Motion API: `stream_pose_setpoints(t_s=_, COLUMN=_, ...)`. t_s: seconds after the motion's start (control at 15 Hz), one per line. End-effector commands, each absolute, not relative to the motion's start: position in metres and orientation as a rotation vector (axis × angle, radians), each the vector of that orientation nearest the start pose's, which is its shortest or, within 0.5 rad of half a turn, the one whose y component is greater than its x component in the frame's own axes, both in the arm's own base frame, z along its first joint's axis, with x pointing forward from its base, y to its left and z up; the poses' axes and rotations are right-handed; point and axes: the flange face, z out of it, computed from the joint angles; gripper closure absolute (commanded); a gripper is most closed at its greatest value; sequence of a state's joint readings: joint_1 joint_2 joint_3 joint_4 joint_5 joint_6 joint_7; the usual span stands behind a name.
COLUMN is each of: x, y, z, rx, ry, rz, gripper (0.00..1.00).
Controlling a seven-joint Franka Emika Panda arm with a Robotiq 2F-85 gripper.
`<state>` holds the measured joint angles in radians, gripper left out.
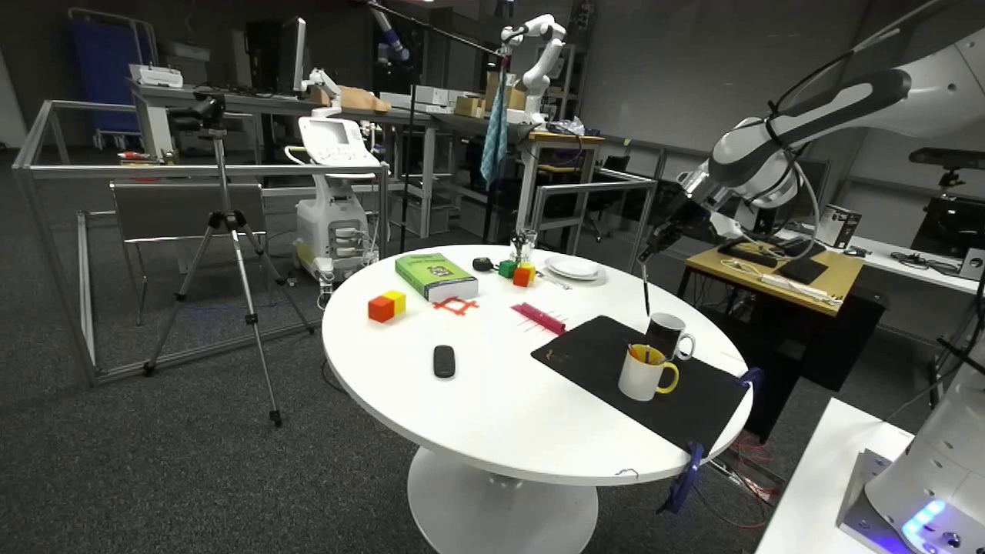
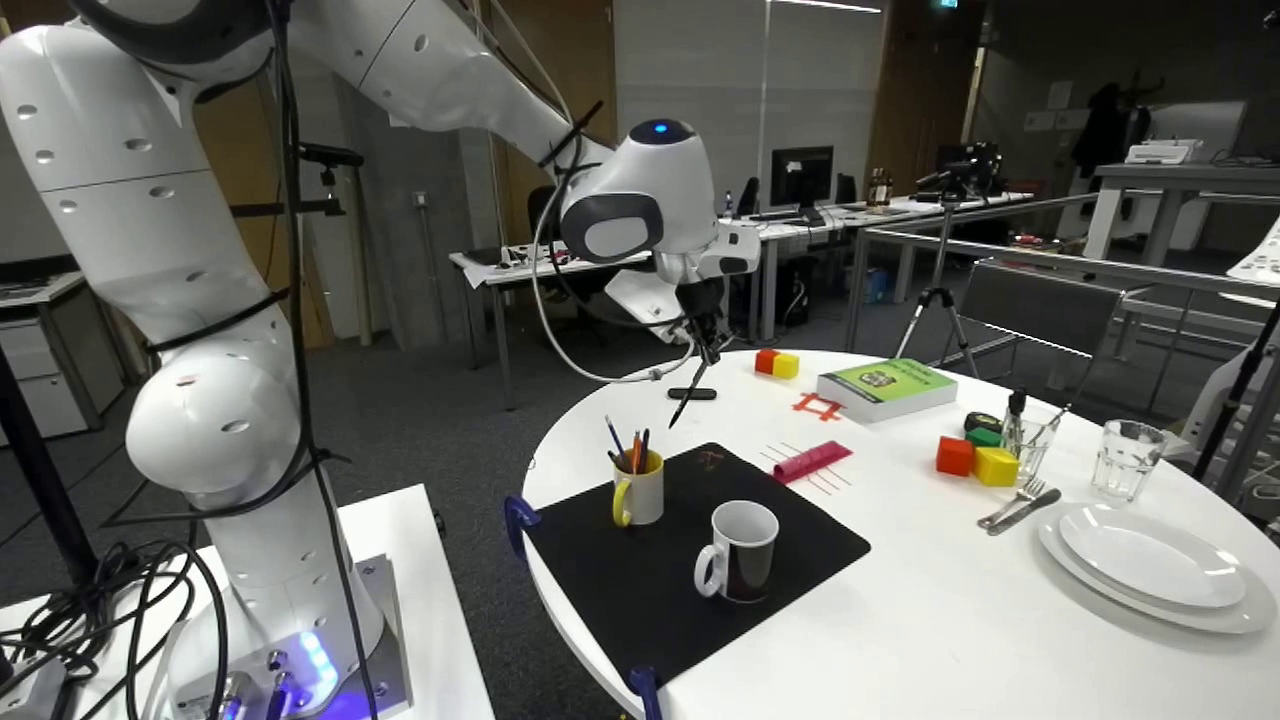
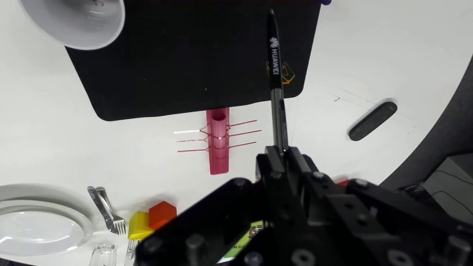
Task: Move the pen from the right cup to the left cup
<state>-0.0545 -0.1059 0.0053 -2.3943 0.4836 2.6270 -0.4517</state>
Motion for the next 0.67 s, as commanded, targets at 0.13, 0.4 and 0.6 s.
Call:
stream_pose_setpoints(t_s=0.13, x=0.506, y=-0.043, z=0.396, rx=-2.867, ry=0.000, rz=-0.575, gripper=0.91)
stream_pose_setpoints(t_s=0.4, x=0.507, y=-0.041, z=0.394, rx=-2.874, ry=-0.010, rz=-0.574, gripper=0.98)
stream_pose_setpoints(t_s=0.6, x=0.510, y=-0.026, z=0.382, rx=-2.882, ry=-0.079, rz=-0.538, gripper=0.98)
